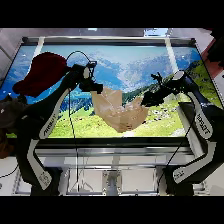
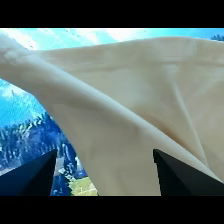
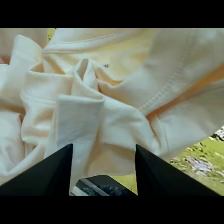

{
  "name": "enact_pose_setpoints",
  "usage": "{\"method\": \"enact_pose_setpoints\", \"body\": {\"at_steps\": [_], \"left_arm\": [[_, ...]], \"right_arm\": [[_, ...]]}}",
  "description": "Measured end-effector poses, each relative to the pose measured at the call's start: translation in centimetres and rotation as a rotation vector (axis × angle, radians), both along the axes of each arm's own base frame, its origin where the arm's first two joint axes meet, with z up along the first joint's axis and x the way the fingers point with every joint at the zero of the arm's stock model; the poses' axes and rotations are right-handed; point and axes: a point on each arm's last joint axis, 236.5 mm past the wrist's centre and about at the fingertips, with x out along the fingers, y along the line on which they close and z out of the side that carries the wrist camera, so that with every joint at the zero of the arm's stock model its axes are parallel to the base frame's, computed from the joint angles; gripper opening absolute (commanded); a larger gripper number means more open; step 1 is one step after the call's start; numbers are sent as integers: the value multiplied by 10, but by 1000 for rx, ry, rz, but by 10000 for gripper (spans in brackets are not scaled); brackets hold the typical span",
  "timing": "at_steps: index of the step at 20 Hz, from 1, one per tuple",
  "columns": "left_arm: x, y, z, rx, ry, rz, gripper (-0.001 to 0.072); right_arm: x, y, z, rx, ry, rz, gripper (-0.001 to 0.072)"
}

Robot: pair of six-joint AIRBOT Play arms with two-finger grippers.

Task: Fold the shirts.

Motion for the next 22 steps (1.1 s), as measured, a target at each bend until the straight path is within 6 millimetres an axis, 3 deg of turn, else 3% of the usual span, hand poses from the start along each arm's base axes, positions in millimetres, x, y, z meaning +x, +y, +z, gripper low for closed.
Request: {"method": "enact_pose_setpoints", "body": {"at_steps": [6,11,12,13,14,18,22], "left_arm": [[8,23,-3,-68,38,105,706],[11,26,-3,-88,41,126,706],[11,27,-3,-89,40,128,706],[12,27,-2,-91,38,130,706],[13,27,-3,-91,36,131,706],[13,27,-5,-91,38,133,706],[21,26,-7,-101,14,146,705]], "right_arm": [[-3,-33,-23,-160,20,2,444],[0,-14,-39,-95,58,-23,442],[1,-8,-42,-82,63,-25,365],[2,-3,-44,-74,61,-26,71],[4,2,-47,-66,55,-28,31],[4,12,-38,-33,27,12,31],[4,5,-4,-18,-34,28,31]]}}
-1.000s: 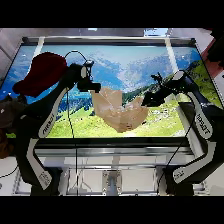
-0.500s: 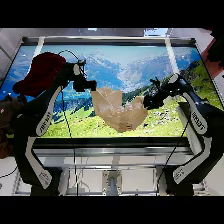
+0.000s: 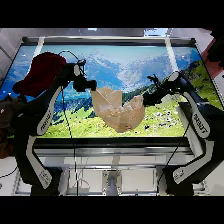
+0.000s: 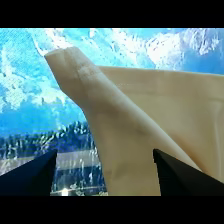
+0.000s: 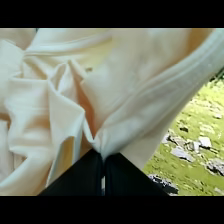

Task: Fold the shirts.

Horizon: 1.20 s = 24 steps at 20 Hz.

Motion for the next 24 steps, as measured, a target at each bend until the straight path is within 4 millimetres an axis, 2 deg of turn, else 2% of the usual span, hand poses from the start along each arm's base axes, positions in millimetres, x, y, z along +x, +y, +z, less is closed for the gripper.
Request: {"method": "enact_pose_setpoints", "body": {"at_steps": [4,7,8,9,10,11,12,14,16,18,19,22,24], "left_arm": [[24,-6,1,-75,-71,78,640],[29,-7,-12,-116,-57,123,637],[30,-7,-18,-122,-50,133,565],[30,-8,-23,-128,-41,141,409],[32,-8,-26,-132,-42,146,188],[33,-8,-27,-138,-42,155,20],[35,-9,-27,-143,-46,156,15],[42,-13,-15,-165,-71,157,15],[53,-16,17,-182,-132,135,15],[63,-12,73,-189,-229,96,15],[65,-4,108,-170,-287,71,15],[46,40,211,-65,-439,39,15],[14,73,280,16,-530,47,15]], "right_arm": [[2,-7,28,-4,-66,-3,31],[2,-7,38,3,-85,-3,31],[2,-6,40,7,-88,-5,31],[2,-6,41,11,-91,-6,31],[2,-5,42,14,-92,-7,31],[2,-5,43,17,-94,-8,30],[3,-5,45,19,-97,-10,30],[3,-4,50,20,-112,-12,30],[4,-8,62,9,-146,-13,30],[3,-19,84,-23,-212,-20,29],[1,-27,99,-43,-251,-28,29],[-14,-63,159,-115,-392,-81,29],[-32,-84,206,-161,-513,-134,29]]}}
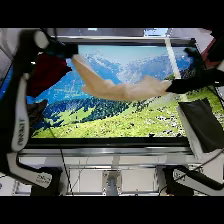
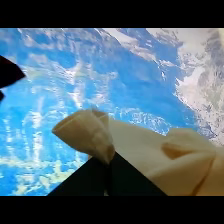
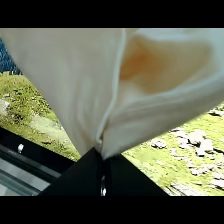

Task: Fold the shirts.

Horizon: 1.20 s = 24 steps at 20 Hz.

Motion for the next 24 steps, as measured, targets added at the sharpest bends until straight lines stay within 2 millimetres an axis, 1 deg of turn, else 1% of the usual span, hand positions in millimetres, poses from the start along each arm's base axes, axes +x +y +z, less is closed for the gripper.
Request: {"method": "enact_pose_setpoints", "body": {"at_steps": [1,2,3,4,6,7,8,9,10,11,12,13,14,15,16,17,18,19,20,21,22,23,24], "left_arm": [[-21,12,36,21,-51,9,15],[-45,20,70,28,-101,10,15],[-68,25,98,26,-147,7,14],[-92,27,126,19,-200,-11,14],[-137,24,172,-7,-295,-53,13],[-153,26,187,-9,-334,-63,13],[-164,29,198,0,-365,-63,13],[-169,34,202,12,-380,-54,13],[-168,39,200,31,-379,-41,13],[-161,43,191,55,-363,-27,13],[-147,46,174,83,-321,-16,13],[-130,47,150,107,-265,-12,13],[-111,46,118,132,-188,-13,13],[-92,45,83,152,-108,-15,14],[-73,44,42,175,-15,-19,14],[-57,42,-3,193,85,-27,14],[-44,39,-43,206,171,-35,15],[-33,36,-86,210,259,-41,25],[-27,32,-124,205,337,-41,101],[-22,28,-159,194,405,-43,355],[-20,23,-191,172,467,-35,549],[-19,18,-213,152,509,-30,554],[-16,14,-231,133,533,-27,554]], "right_arm": [[-11,-8,24,-23,-69,-28,28],[-23,-13,46,-43,-135,-48,28],[-34,-15,67,-63,-202,-66,28],[-47,-15,88,-81,-275,-80,27],[-67,-15,124,-115,-409,-111,27],[-73,-15,138,-126,-467,-125,27],[-77,-14,151,-129,-520,-137,27],[-79,-13,160,-125,-559,-144,28],[-79,-10,165,-113,-578,-144,28],[-77,-6,165,-91,-578,-136,28],[-74,-2,162,-65,-564,-125,27],[-69,2,154,-37,-531,-110,28],[-65,7,141,-11,-486,-93,28],[-59,10,124,10,-429,-79,28],[-53,12,100,28,-356,-64,29],[-48,16,72,45,-274,-50,29],[-43,17,43,54,-198,-43,30],[-38,19,9,59,-117,-40,32],[-32,21,-21,64,-58,-46,50],[-25,19,-52,57,-10,-63,140],[-18,18,-80,55,27,-83,286],[-8,14,-105,48,37,-115,351],[0,10,-124,40,43,-142,351]]}}
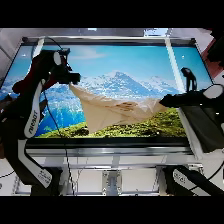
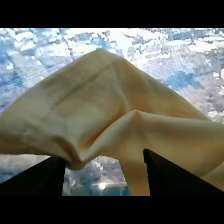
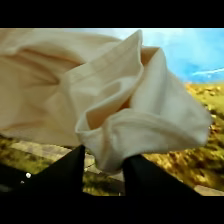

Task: Fold the shirts.

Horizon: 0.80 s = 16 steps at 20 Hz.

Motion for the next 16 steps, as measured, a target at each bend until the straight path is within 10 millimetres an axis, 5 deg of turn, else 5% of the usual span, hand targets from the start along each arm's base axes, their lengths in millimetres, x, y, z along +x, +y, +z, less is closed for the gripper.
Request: {"method": "enact_pose_setpoints", "body": {"at_steps": [2,4,9,12,14,16], "left_arm": [[7,-4,-12,-20,8,16,553],[16,-7,-2,-33,-18,23,553],[15,-9,90,-46,-167,-41,552],[-19,-16,146,-84,-211,-105,490],[-58,-20,151,-103,-141,-144,345],[-100,-18,133,-111,-29,-165,346]], "right_arm": [[18,-7,-20,-14,-28,-53,350],[35,-19,-25,-52,-79,-91,350],[53,-71,-11,-306,-141,-100,350],[45,-116,3,-513,-114,-116,349],[39,-135,11,-602,-96,-126,349],[34,-146,15,-651,-83,-135,349]]}}
